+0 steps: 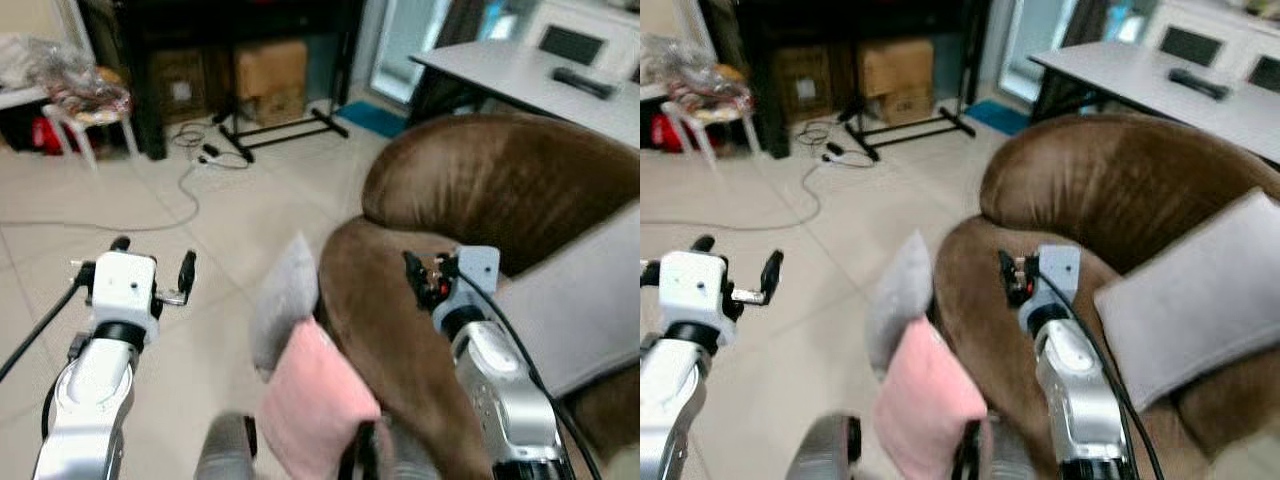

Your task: Move the pillow to the sofa from floor

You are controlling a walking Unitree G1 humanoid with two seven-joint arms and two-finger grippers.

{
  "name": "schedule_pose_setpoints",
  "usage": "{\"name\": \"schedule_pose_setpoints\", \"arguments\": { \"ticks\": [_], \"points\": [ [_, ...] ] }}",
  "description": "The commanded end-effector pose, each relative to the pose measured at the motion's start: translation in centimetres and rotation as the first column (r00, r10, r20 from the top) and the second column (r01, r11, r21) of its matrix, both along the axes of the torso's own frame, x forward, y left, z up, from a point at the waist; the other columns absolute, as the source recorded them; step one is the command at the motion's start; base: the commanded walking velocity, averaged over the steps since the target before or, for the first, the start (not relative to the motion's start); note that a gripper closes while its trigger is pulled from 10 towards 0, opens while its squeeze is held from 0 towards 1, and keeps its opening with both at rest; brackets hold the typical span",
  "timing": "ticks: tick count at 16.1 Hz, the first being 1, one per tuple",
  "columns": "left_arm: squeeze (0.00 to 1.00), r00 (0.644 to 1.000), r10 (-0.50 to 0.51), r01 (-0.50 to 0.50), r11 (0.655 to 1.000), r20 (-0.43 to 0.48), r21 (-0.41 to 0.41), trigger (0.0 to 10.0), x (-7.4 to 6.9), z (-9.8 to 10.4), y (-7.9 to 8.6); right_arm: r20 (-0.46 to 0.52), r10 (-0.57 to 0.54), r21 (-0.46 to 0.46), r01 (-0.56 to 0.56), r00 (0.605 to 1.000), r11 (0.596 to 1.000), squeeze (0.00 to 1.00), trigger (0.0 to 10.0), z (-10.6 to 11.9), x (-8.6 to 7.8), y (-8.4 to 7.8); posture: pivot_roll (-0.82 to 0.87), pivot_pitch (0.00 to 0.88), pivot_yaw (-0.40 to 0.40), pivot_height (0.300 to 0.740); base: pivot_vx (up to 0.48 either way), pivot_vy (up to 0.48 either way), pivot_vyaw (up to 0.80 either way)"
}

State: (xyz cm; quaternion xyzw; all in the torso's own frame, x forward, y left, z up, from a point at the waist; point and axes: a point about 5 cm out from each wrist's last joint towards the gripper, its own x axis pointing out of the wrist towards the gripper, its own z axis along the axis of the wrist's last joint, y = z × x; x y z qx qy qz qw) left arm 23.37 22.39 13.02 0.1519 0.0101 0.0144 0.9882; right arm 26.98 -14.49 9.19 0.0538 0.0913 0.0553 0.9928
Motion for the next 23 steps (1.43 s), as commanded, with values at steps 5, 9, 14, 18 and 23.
{"name": "schedule_pose_setpoints", "arguments": {
  "ticks": [5,9,14,18,23],
  "points": [
    [0.0,1.0,-0.009,0.009,1.0,0.004,-0.008,10.0,-0.08,-0.02,-0.38,0.015,0.0,-0.029,0.0,1.0,1.0,0.0,10.0,0.25,0.32,-0.73,0.11,0.0,-0.095,0.61,0.0,0.0,0.0],
    [0.0,1.0,0.005,-0.005,1.0,0.011,-0.013,10.0,-0.18,0.07,-0.22,0.011,0.012,-0.038,-0.012,1.0,0.999,0.0,10.0,0.2,0.56,-0.79,0.11,0.0,-0.102,0.61,0.0,0.0,0.0],
    [0.0,1.0,0.014,-0.013,1.0,0.022,-0.022,10.0,-0.11,0.22,-0.03,0.0,0.01,-0.052,-0.01,1.0,0.999,0.0,10.0,0.02,0.77,-0.86,0.11,0.0,-0.105,0.61,0.0,0.0,0.0],
    [0.0,1.0,0.0,0.001,0.999,0.028,-0.035,10.0,-0.09,0.4,-0.1,-0.006,0.013,-0.051,-0.014,1.0,0.999,0.0,10.0,-0.06,0.9,-0.6,0.12,0.0,-0.106,0.61,0.0,0.0,0.0],
    [0.0,1.0,-0.003,0.004,0.999,0.026,-0.034,10.0,-0.01,0.44,-0.07,0.002,0.037,-0.093,-0.037,0.999,0.995,0.0,10.0,0.09,0.94,-0.24,0.12,0.0,-0.105,0.61,0.243,0.0,0.41]
  ]
}}
